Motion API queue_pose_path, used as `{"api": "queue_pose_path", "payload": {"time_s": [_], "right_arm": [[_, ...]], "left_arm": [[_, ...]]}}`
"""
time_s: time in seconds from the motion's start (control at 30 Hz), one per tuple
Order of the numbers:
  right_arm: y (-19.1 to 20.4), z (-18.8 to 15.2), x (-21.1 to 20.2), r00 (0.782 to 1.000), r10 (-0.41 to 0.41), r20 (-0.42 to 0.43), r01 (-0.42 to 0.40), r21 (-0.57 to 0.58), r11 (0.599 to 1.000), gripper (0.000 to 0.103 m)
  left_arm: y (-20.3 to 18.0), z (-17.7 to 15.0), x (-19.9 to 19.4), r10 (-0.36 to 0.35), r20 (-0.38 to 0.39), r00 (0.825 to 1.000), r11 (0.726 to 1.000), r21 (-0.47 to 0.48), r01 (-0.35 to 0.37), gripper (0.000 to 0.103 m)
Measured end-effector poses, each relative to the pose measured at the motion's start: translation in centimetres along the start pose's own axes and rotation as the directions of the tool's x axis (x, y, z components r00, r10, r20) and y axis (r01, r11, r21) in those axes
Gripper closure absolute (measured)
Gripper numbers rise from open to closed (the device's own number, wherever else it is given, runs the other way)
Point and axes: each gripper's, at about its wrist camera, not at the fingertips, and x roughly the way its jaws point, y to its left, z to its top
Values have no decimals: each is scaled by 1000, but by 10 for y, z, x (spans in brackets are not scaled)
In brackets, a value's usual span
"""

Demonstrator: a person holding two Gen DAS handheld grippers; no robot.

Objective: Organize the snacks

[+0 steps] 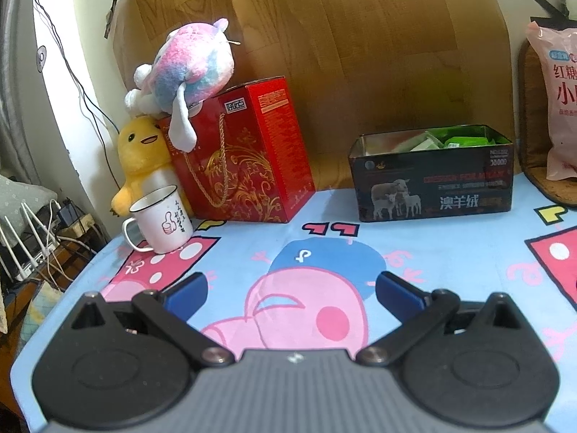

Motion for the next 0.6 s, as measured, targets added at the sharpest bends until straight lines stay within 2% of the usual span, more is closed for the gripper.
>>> {"api": "queue_pose_path", "payload": {"time_s": [0.23, 0.6], "right_arm": [[1, 2, -5, 997, -51, 52, 52, -31, 998, 0], [4, 1, -3, 998, -55, 42, 58, -56, 997, 0]], "left_arm": [[-4, 1, -3, -25, 4, 1000, 1000, 10, 25, 0], [-7, 3, -5, -38, -1, 999, 999, 12, 38, 0]]}}
